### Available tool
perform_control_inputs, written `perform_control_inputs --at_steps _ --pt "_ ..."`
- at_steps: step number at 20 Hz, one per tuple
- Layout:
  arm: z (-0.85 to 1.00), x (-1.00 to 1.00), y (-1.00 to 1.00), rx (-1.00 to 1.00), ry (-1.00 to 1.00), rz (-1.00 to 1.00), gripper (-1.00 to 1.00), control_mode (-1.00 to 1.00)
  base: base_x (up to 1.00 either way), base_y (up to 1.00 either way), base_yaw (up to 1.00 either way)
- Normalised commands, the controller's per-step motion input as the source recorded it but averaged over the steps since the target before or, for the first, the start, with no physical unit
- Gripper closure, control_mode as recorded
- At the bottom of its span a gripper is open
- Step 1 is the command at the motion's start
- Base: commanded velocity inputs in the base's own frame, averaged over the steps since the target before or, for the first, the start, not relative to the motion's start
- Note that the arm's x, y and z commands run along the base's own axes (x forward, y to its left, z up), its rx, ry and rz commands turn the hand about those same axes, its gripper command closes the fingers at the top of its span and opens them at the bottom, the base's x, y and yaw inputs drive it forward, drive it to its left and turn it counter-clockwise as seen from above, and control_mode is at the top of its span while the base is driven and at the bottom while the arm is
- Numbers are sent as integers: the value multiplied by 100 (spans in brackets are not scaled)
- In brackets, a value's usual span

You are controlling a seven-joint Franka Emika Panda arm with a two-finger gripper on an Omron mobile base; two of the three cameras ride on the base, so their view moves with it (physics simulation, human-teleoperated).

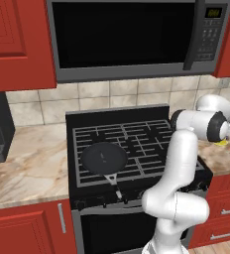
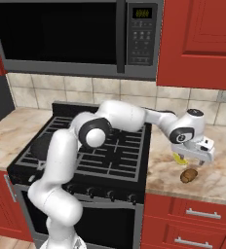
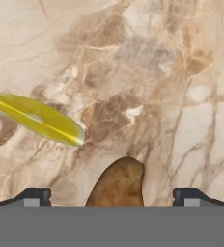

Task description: Put the lemon wedge and potato in the pan. Then turn on the front left burner and set the heat to medium.

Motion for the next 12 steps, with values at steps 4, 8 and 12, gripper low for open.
perform_control_inputs --at_steps 4,8,12 --pt "-14 26 -24 0 0 0 -100 -100 0 0 0" --pt "-10 5 -12 0 2 0 -100 -100 0 0 0" --pt "0 -39 0 0 1 -2 -100 -100 0 0 0"
